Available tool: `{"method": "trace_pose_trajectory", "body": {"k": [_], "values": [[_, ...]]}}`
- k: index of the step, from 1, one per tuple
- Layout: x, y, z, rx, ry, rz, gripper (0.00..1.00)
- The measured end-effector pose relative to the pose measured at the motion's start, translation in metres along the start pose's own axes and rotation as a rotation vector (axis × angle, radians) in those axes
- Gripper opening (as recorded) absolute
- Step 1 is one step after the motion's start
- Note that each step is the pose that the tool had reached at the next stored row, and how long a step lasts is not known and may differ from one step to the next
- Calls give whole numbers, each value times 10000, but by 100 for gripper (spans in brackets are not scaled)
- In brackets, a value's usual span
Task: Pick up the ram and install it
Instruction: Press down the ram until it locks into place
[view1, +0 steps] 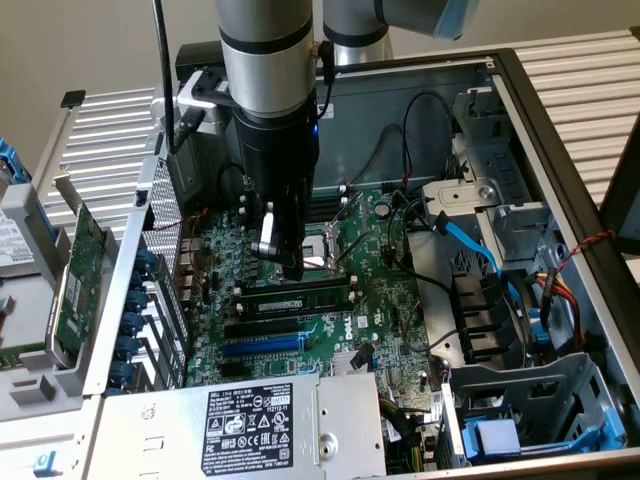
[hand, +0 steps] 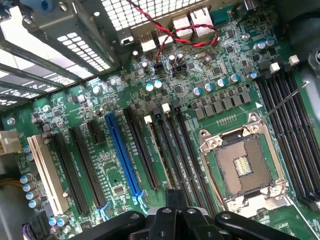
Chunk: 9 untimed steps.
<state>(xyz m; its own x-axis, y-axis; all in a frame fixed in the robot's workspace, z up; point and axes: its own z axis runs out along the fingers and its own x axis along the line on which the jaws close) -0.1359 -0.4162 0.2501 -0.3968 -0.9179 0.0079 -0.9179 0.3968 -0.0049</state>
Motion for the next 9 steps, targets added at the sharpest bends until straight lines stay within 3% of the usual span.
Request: {"method": "trace_pose_trajectory", "body": {"k": [9], "values": [[0,0,0,-12,7,1376,11]]}}
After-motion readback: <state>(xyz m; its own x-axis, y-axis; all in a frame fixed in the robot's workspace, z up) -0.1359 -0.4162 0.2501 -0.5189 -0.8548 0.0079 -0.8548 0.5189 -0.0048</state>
